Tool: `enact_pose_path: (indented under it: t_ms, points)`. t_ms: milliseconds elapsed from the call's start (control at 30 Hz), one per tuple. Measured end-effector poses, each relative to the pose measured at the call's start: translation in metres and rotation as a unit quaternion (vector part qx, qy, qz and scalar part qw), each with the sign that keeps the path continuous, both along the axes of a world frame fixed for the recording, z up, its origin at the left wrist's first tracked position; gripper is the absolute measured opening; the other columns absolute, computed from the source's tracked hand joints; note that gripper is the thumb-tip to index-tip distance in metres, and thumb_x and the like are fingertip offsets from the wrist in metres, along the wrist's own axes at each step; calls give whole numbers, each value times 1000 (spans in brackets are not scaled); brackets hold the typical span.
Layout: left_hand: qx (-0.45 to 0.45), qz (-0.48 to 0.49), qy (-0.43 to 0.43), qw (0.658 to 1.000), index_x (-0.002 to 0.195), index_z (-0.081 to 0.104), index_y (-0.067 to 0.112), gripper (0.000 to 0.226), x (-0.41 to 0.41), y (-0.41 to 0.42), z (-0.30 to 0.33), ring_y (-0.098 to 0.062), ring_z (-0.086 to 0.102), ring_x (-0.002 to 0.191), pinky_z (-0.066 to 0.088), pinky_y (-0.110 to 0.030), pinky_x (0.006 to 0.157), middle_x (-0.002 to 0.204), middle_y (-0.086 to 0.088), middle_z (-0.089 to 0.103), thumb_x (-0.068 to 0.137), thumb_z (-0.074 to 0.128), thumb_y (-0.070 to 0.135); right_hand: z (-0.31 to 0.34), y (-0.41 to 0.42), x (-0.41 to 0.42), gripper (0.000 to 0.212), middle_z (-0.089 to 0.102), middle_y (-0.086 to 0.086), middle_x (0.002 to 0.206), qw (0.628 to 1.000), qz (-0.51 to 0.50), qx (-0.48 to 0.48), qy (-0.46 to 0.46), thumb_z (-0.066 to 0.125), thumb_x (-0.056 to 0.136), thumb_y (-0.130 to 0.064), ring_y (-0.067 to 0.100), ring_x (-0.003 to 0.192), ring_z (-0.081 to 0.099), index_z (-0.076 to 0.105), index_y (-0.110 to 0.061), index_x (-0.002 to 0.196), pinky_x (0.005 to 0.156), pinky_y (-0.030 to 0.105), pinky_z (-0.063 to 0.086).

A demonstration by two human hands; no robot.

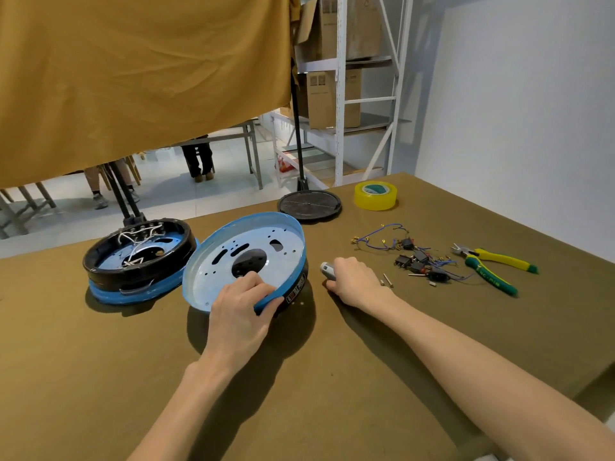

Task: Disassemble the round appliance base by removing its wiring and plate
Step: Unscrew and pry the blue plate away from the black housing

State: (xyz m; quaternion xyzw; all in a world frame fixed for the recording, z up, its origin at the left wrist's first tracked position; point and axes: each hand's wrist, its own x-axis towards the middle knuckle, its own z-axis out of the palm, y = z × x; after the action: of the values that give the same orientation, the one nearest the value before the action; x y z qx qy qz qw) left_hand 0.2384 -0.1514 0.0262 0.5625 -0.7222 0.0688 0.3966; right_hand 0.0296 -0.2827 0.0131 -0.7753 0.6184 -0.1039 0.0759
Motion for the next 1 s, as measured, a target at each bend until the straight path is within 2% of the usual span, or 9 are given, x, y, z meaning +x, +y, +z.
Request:
enact_pose_path:
  t_ms: [133, 200, 300, 400, 500, 667, 800, 867, 1000]
  points:
    - [17, -31, -49, 998, 88, 77, 14, 13, -25, -3, -6, -17, 59, 73, 55, -39, 62, 83, 5, 63, 80, 87, 17, 2, -4, -42, 27, 60, 12, 98, 999, -25, -22, 13, 63, 98, -32, 35, 87, 59, 43, -15, 94, 66, 36, 38]
    - [33, -44, -72, 996, 93, 79, 16, 14, -39, -6, -7, -15, 61, 77, 58, -38, 63, 87, 6, 65, 82, 86, 20, 5, -8, -63, 26, 63, 14, 105, 998, -52, -26, 21, 62, 98, -32, 36, 96, 63, 44, -13, 97, 68, 37, 40]
    - [60, -40, -88, 993, 105, 79, 19, 19, -60, -15, -6, -12, 60, 84, 57, -33, 70, 94, 7, 65, 89, 79, 29, 6, -12, -84, 25, 63, 12, 107, 997, -78, -26, 13, 62, 98, -34, 30, 90, 60, 49, -13, 102, 68, 36, 43]
    - [98, -48, -76, 991, 124, 72, 27, 33, -72, -23, -6, -7, 58, 94, 56, -29, 83, 105, 12, 62, 93, 73, 39, 8, -9, -90, 27, 65, 8, 102, 991, -89, -85, -53, 63, 98, -39, 27, 88, 62, 57, -14, 106, 71, 40, 52]
    - [137, -121, 10, 983, 137, 61, 34, 51, -58, -20, 0, 0, 57, 103, 54, -24, 93, 110, 23, 57, 89, 72, 50, 21, 0, -81, 31, 64, 1, 85, 969, -79, -121, -202, 62, 97, -49, 24, 76, 61, 57, -19, 93, 64, 39, 51]
    - [101, -91, 13, 991, 118, 68, 41, 39, -3, -14, 0, 3, 54, 109, 40, -33, 102, 102, 28, 60, 90, 56, 65, 68, 21, -36, 45, 53, 16, 69, 880, 11, -80, -468, 62, 99, -45, 21, 52, 48, 56, -2, 88, 49, 39, 46]
    - [102, -88, 13, 991, 106, 69, 39, 34, 5, -10, -8, -1, 55, 100, 40, -32, 98, 95, 24, 58, 89, 57, 65, 100, 27, -4, 41, 49, 1, 58, 759, 27, 14, -651, 63, 99, -42, 13, 41, 40, 60, -1, 96, 38, 25, 38]
    - [100, -100, 39, 989, 109, 67, 39, 31, -3, -6, -10, -3, 57, 94, 43, -30, 89, 93, 24, 58, 89, 59, 62, 110, 24, 8, 38, 49, 0, 59, 706, 26, 65, -705, 63, 98, -45, 13, 42, 39, 60, -7, 95, 39, 25, 37]
    - [107, -193, 106, 970, 136, 52, 40, 45, -26, -3, -4, -8, 63, 107, 51, -18, 88, 113, 24, 61, 94, 64, 48, 112, 14, 23, 38, 50, 2, 62, 675, 19, 98, -731, 60, 100, -45, 15, 44, 39, 57, -7, 97, 42, 27, 37]
